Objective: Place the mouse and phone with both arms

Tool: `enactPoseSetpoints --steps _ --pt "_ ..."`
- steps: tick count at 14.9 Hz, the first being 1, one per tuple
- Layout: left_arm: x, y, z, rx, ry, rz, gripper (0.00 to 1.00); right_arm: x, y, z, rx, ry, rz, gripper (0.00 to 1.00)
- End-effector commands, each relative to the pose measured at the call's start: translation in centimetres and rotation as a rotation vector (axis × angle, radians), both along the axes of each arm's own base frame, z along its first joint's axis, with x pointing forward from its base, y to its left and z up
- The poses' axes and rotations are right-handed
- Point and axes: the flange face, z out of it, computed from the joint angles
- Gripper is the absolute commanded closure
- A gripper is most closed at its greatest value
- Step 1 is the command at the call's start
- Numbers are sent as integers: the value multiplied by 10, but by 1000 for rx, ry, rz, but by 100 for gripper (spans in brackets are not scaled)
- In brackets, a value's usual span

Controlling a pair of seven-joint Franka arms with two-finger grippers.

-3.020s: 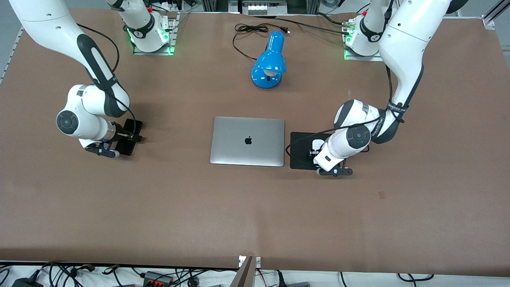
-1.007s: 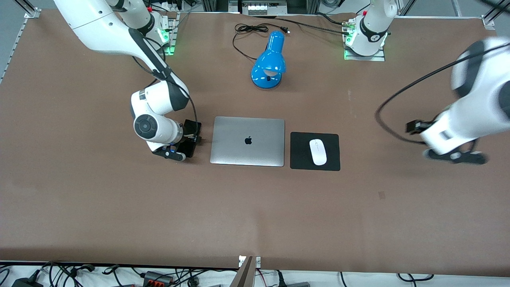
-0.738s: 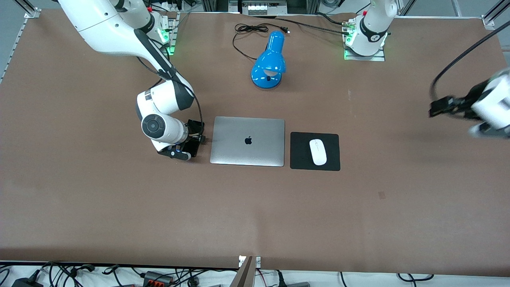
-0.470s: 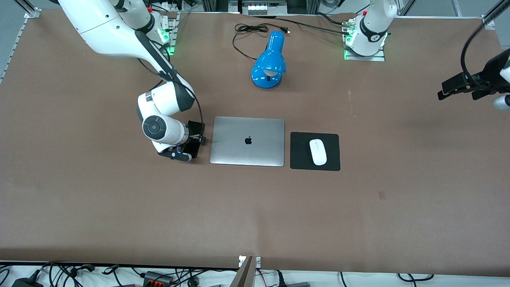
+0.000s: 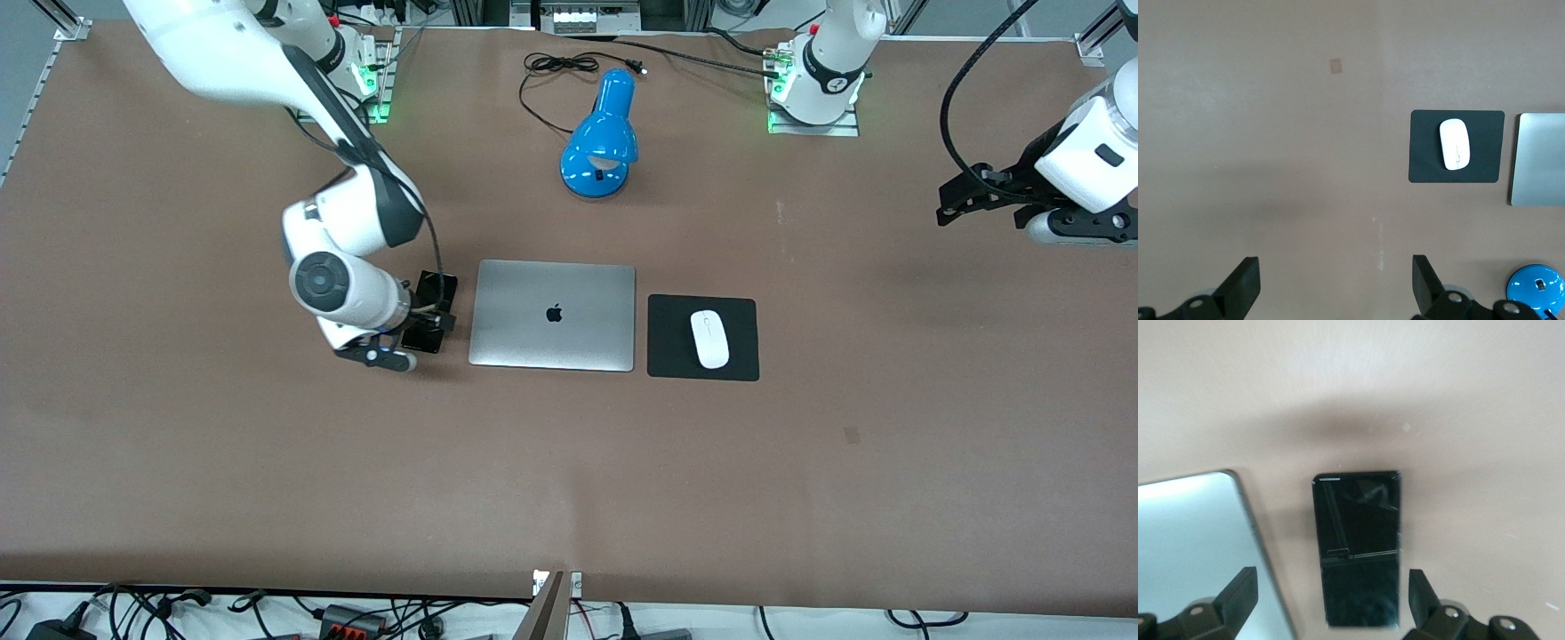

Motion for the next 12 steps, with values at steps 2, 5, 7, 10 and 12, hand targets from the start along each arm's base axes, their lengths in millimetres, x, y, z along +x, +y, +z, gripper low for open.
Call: enactPoseSetpoints --steps 2,5,7,10,12 --pt "0 9 3 25 -15 4 0 43 -36 114 -26 1 36 0" --pt "1 5 7 25 -34 -7 0 63 -88 181 -43 -37 85 0" --pt "2 4 7 25 -38 -7 0 69 -119 213 -36 -77 90 0" --pt "6 9 2 24 -26 6 0 64 -157 265 -35 -163 178 0" --pt "4 5 1 25 -11 -2 0 65 -195 276 -62 -184 216 0"
